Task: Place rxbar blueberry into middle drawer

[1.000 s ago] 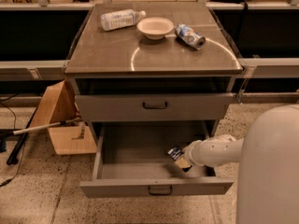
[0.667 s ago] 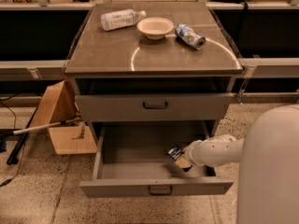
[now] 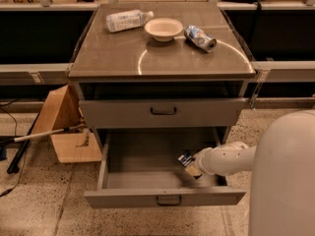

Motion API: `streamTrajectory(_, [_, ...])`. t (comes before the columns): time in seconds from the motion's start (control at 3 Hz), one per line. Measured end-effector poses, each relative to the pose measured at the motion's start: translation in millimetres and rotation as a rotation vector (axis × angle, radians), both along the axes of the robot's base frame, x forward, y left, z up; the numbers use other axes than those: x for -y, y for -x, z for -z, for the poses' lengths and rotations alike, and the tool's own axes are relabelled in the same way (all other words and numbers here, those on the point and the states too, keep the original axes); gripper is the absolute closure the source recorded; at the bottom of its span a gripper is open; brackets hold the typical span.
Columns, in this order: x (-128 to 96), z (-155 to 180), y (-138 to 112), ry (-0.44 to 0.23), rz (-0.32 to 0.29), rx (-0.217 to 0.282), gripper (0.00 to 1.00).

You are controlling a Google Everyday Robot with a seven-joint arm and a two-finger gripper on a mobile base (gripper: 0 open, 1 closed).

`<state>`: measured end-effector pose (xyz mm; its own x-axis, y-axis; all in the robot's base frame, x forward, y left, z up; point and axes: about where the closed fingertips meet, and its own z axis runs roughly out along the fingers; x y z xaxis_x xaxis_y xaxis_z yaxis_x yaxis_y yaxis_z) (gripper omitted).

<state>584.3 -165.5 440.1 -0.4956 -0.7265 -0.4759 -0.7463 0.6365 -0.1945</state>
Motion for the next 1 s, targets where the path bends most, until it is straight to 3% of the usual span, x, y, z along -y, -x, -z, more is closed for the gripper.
streamTrajectory(0.67, [-0.1, 0.1, 0.0, 0.0, 0.0, 0.0, 0.0])
streamTrajectory(1.0, [-0.1, 0.1, 0.0, 0.0, 0.0, 0.0, 0.0])
